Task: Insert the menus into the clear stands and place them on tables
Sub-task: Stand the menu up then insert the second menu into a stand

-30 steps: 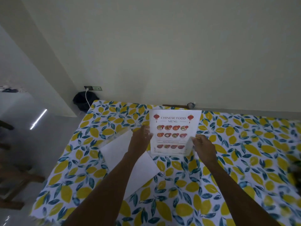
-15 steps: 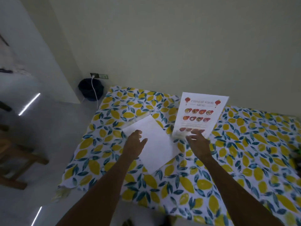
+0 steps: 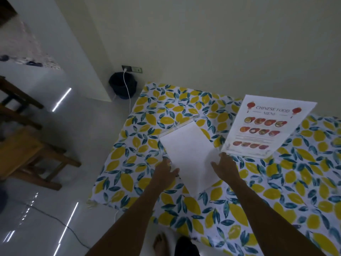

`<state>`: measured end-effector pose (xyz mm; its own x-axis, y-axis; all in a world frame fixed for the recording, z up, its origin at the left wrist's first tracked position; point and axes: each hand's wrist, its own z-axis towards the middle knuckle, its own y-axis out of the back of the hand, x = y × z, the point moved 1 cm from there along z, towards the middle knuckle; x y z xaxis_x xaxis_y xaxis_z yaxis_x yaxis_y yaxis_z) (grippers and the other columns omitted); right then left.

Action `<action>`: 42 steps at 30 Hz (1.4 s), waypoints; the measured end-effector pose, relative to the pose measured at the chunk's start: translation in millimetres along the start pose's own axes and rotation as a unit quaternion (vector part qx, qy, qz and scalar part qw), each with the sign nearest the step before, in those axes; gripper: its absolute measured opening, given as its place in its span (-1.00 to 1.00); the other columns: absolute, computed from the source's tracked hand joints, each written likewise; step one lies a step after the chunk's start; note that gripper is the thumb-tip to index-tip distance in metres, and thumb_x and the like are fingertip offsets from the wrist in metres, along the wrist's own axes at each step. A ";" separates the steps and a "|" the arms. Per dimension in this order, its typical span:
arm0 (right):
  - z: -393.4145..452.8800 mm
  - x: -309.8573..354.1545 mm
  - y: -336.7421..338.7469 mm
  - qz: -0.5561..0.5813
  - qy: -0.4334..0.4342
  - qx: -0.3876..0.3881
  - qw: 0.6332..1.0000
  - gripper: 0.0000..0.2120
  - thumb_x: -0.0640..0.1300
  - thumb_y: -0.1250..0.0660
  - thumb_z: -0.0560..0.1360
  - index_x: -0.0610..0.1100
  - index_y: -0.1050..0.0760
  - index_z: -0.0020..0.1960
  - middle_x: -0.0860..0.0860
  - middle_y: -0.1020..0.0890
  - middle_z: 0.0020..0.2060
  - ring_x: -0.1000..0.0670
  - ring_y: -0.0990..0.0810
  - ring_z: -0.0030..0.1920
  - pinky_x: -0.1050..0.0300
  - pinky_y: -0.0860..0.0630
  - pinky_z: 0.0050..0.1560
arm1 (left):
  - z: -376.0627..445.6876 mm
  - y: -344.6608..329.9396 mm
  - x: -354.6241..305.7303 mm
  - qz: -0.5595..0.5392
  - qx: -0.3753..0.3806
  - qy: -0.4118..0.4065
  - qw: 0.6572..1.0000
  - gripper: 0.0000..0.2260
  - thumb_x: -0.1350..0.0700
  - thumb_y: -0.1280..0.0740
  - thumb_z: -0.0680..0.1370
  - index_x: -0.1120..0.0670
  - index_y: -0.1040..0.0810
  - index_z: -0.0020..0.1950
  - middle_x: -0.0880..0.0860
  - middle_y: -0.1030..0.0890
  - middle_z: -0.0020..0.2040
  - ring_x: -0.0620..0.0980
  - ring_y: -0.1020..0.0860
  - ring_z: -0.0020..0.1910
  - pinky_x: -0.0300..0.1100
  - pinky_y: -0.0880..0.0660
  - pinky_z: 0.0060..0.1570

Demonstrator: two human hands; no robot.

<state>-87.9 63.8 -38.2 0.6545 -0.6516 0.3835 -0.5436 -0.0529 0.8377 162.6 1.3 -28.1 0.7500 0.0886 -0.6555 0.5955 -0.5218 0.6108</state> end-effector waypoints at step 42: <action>-134.7 14.1 80.0 0.180 0.179 -0.149 0.956 -0.80 -0.04 -0.28 0.59 -0.06 -0.63 0.10 0.05 -0.60 -0.30 -0.03 -0.60 -0.27 -0.08 -0.56 -0.17 | -45.0 102.8 -18.1 -0.005 -0.073 -0.250 0.966 -0.64 -0.19 -0.31 0.52 0.05 -0.70 0.05 0.01 -0.67 -0.09 -0.10 -0.61 -0.15 -0.30 -0.48 -0.18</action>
<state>-51.4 152.3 86.6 0.6204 -0.2839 0.7311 -0.6284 0.3778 0.6800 223.2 -15.8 66.6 0.5333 -0.3468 -0.7715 0.6628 -0.3954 0.6359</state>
